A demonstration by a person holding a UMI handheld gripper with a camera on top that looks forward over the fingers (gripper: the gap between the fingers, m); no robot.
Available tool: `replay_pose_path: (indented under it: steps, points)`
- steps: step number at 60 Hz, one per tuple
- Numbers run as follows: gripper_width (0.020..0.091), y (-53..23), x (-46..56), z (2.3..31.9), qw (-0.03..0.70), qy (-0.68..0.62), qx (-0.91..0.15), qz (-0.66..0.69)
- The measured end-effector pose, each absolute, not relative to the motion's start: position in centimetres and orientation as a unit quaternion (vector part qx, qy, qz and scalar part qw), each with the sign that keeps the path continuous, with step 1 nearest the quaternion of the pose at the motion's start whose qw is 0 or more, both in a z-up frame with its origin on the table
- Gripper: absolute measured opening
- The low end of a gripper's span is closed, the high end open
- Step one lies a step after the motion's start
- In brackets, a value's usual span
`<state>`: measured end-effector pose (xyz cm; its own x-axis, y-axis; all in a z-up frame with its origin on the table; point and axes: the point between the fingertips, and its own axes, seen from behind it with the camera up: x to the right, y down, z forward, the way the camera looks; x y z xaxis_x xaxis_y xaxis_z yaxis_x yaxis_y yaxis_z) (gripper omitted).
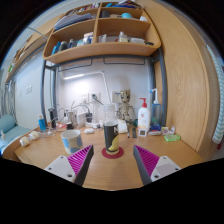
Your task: Pour water
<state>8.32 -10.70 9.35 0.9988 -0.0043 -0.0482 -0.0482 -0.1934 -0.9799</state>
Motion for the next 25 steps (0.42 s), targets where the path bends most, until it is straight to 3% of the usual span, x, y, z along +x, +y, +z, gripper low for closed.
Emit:
replay_pose_path:
  steps: [9,25]
  points:
    - [0.0816,-12.2,9.3,10.8,0.652,0.035,-0.758,0.0]
    - [0.0803,-13.3,9.6,10.4,0.647,0.047,-0.761,0.0]
